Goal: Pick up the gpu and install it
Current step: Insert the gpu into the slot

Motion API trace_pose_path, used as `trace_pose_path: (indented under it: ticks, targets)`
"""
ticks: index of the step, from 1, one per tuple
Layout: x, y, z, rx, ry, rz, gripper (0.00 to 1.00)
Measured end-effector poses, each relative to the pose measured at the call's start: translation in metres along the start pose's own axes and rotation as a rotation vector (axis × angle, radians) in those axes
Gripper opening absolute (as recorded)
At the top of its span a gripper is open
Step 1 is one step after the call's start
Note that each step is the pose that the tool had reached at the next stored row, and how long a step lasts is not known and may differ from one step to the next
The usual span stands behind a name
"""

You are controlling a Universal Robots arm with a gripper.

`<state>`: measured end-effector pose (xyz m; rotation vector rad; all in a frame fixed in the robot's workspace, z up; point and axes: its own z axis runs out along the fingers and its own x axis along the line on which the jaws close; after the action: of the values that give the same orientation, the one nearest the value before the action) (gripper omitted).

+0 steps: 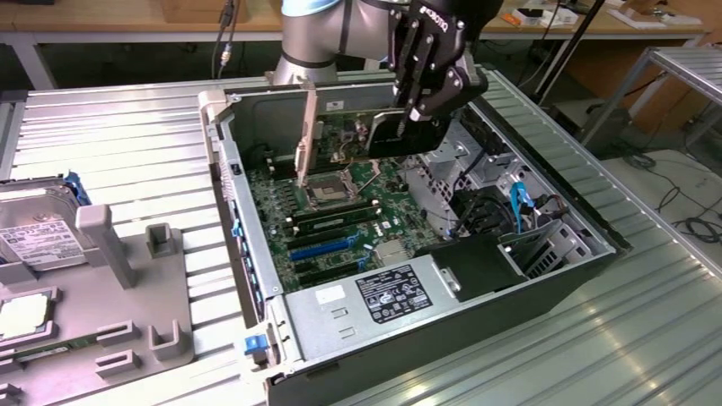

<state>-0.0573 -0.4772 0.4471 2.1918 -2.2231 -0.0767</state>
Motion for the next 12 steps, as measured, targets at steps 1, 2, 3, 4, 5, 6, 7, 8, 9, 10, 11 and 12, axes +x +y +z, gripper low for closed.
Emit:
trace_pose_path:
  ticks: [1,2,3,4,5,6,7,8,9,10,11,12]
  targets:
    - [0.0,-0.0005,0.0,-0.0004,0.0009,-0.018,0.27]
    - [0.0,-0.0008,0.0,-0.0006,0.0013,-0.028,0.27]
    - [0.0,-0.001,-0.0001,-0.0008,0.0018,-0.035,0.27]
    - [0.0,-0.0014,-0.0001,-0.001,0.0023,-0.047,0.27]
    - [0.0,-0.0016,-0.0001,-0.0012,0.0027,-0.056,0.27]
    - [0.0,-0.0019,-0.0001,-0.0014,0.0032,-0.067,0.27]
    - [0.0,-0.0024,-0.0001,-0.0018,0.004,-0.083,0.27]
    - [0.0,-0.0028,-0.0001,-0.0021,0.0046,-0.096,0.27]
    - [0.0,-0.0031,-0.0002,-0.0023,0.0051,-0.106,0.27]
    - [0.0,-0.0034,-0.0002,-0.0025,0.0056,-0.117,0.27]
    - [0.0,-0.0036,-0.0002,-0.0027,0.0061,-0.126,0.27]
    - [-0.0001,-0.0041,-0.0002,-0.0031,0.0069,-0.143,0.27]
